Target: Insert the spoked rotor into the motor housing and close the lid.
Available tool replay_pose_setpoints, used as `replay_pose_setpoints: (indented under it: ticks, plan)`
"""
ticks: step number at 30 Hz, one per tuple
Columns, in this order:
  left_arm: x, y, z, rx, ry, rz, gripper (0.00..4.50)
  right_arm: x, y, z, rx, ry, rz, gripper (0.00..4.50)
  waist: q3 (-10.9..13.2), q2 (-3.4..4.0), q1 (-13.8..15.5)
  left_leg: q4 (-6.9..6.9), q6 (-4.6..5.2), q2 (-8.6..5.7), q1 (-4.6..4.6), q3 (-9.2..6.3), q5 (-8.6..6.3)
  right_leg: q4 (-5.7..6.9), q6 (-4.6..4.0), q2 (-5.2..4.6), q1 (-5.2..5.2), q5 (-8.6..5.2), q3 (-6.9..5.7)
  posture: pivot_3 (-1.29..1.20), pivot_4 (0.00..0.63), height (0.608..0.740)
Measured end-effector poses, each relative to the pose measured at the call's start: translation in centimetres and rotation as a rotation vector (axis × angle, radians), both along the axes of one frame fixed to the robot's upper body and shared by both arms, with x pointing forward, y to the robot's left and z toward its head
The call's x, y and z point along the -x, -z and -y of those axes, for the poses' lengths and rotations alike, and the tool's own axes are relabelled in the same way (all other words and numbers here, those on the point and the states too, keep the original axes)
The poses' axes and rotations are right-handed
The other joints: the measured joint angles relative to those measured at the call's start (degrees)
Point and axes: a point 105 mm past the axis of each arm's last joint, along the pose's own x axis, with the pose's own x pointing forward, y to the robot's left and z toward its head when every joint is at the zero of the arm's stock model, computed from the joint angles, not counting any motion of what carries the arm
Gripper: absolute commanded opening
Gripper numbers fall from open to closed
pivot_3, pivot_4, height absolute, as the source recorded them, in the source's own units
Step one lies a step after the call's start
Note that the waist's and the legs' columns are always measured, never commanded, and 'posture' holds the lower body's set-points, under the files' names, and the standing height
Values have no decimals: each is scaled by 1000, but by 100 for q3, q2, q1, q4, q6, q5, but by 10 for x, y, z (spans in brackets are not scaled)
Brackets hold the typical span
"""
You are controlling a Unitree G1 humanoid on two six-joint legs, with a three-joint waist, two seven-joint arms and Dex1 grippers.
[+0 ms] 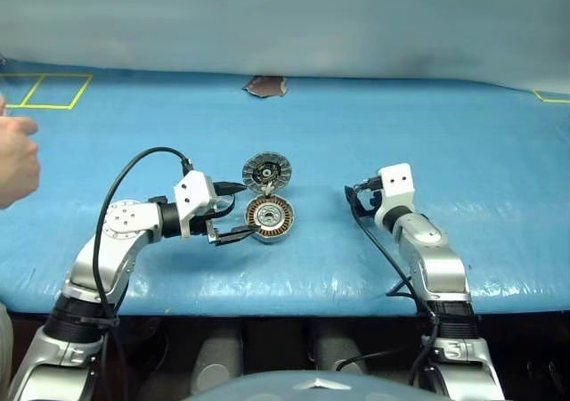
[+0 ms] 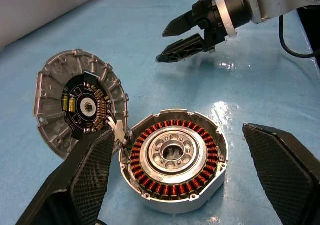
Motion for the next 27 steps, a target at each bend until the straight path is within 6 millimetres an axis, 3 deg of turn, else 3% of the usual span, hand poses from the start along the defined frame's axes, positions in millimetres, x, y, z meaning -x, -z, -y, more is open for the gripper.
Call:
replay_pose_setpoints:
  ticks: [5, 8, 14, 19, 24, 27]
  plan:
    - [1, 0, 0, 6, 2, -4, 4500, -2, 11, 1, -31, 8, -39, 4470, 0, 0, 0, 0, 1, 0, 1, 0, 0, 1, 0, 1, 2, 0, 0, 0, 150, 740]
    - [1, 0, 0, 8, 3, -4, 4500, -2, 13, -1, -55, 3, -45, 3913, 0, 0, -2, 1, 1, 0, 2, 0, 0, 1, 0, 1, 3, 0, 1, 0, 150, 740]
    - [1, 0, 2, 16, 7, -3, 4500, -3, 14, -2, -73, 2, -42, 1967, 0, 0, -1, 2, 1, 0, 7, 0, 1, 1, 1, 2, 8, 1, 1, 0, 150, 740]
    - [2, 0, 6, 29, 23, -9, 4500, -4, 15, -3, -94, -1, -42, 1967, 0, 0, -5, 3, 1, 2, 12, 0, 1, 2, 1, 4, 12, 1, 1, 0, 150, 740]
    - [3, 2, 7, 28, 29, -17, 4500, -4, 16, -4, -97, 0, -41, 809, -1, 1, -7, 5, 1, 5, 12, 0, 1, 3, 1, 8, 13, 1, 3, 0, 150, 740]
    - [3, 3, 8, 28, 30, -19, 4500, -2, 16, -4, -94, -2, -39, 768, -1, 1, -4, 4, 1, 5, 12, 0, 1, 3, 0, 9, 12, 1, 3, 0, 150, 740]
